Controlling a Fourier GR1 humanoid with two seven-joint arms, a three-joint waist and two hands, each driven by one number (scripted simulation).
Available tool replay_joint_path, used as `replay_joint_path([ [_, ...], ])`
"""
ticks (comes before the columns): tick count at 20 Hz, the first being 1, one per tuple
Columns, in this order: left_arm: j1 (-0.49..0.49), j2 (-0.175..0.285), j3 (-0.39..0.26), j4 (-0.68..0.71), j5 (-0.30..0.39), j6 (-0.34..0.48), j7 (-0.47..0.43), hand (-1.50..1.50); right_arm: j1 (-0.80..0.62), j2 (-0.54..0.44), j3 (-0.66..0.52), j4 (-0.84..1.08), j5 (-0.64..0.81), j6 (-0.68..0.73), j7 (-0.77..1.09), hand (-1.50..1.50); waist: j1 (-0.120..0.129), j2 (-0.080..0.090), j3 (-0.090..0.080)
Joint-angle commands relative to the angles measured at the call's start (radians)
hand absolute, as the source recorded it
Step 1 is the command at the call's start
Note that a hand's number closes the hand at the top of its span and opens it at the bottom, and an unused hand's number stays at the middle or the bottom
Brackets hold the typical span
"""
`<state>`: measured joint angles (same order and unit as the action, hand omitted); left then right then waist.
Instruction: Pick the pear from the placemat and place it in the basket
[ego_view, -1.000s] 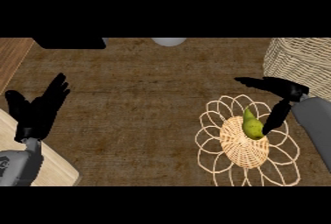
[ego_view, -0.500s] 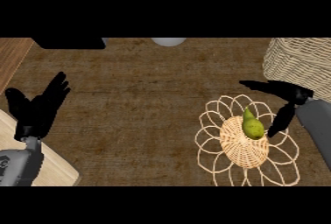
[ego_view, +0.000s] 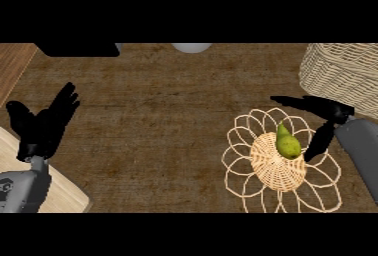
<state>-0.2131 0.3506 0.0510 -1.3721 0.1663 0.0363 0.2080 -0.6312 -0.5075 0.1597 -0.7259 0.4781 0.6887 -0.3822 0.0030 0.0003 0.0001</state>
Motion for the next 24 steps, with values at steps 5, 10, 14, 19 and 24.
replay_joint_path([
  [5, 0.006, -0.005, 0.038, 0.025, -0.030, -0.048, -0.029, 0.00, 0.050, 0.034, -0.014, -0.097, 0.060, 0.002, 0.043, -1.50, -0.003, -0.001, 0.000],
  [10, -0.048, -0.025, 0.047, 0.015, -0.030, -0.052, 0.029, 0.00, 0.065, 0.085, -0.004, -0.071, 0.129, -0.050, 0.033, -1.50, 0.000, 0.000, 0.000],
  [14, -0.056, -0.008, 0.076, 0.076, -0.025, -0.070, -0.005, 0.00, 0.106, 0.044, 0.084, -0.100, 0.215, -0.080, -0.110, 1.50, -0.003, 0.001, 0.000],
  [19, 0.016, -0.016, 0.081, 0.039, -0.040, -0.090, -0.033, 0.00, 0.106, 0.068, 0.062, -0.042, 0.258, -0.133, -0.129, 1.50, 0.002, 0.001, 0.000],
  [24, 0.006, -0.040, 0.056, -0.022, -0.067, -0.043, 0.020, 0.00, 0.143, 0.219, 0.016, -0.155, 0.257, -0.265, 0.147, 1.50, -0.009, -0.005, 0.000],
])
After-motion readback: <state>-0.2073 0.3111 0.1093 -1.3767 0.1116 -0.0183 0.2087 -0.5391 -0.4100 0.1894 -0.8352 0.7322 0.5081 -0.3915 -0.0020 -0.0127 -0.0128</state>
